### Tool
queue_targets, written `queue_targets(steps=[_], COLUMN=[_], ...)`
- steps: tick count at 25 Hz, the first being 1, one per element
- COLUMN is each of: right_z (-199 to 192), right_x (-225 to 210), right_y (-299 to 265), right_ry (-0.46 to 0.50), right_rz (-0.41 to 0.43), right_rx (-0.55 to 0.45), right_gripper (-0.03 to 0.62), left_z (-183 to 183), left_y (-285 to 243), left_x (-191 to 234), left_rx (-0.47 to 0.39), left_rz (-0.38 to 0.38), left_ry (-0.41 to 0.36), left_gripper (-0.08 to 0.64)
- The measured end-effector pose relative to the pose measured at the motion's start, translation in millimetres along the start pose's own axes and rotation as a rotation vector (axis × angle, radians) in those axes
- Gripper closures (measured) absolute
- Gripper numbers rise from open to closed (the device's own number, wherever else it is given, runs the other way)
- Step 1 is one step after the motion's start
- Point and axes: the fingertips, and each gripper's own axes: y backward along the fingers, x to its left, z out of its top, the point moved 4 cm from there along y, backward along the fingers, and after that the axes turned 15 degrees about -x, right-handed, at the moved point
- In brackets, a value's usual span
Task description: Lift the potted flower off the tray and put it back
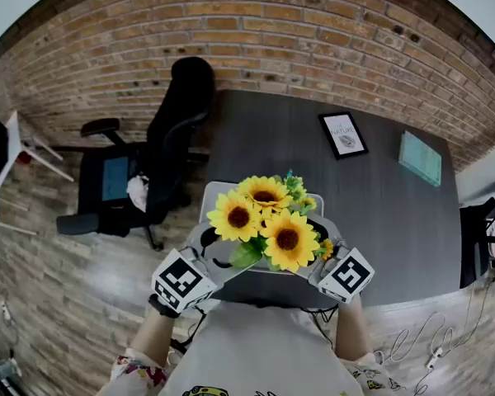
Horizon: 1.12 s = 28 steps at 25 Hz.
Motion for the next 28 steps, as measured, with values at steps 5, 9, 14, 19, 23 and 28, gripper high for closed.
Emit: queue_targets(steps=[5,9,14,19,23,28], right_z=[15,21,24,24,19,19], right_x=[9,15,18,18,13,11], right_y=[3,8,13,15,10,4], right_ry=[-0.005,-0.014,-0.028,-0.024,-0.026,-0.034], right_rz=[-0.016,-0.028,-0.042,-0.044,-0.055,-0.057], right_rx=[-0.02,-0.033,-0.043,-0.053,-0.051,-0.042], right_gripper=[0.178,0.179,0.179,0.179,0.181,0.181], left_z=[18,24,26,26,23,22], left_y=[6,7,8,6,4,6], left_x=[-9,-17,-21,-23,-13,-7], left_rx=[-0.03,-0.04,-0.045,-0.061,-0.072,-0.069], left_rz=[-0.007,-0.011,-0.013,-0.017,-0.028,-0.024], left_ry=[0.02,0.023,0.024,0.021,0.018,0.025], left_gripper=[0.193,0.193,0.193,0.195,0.195,0.195])
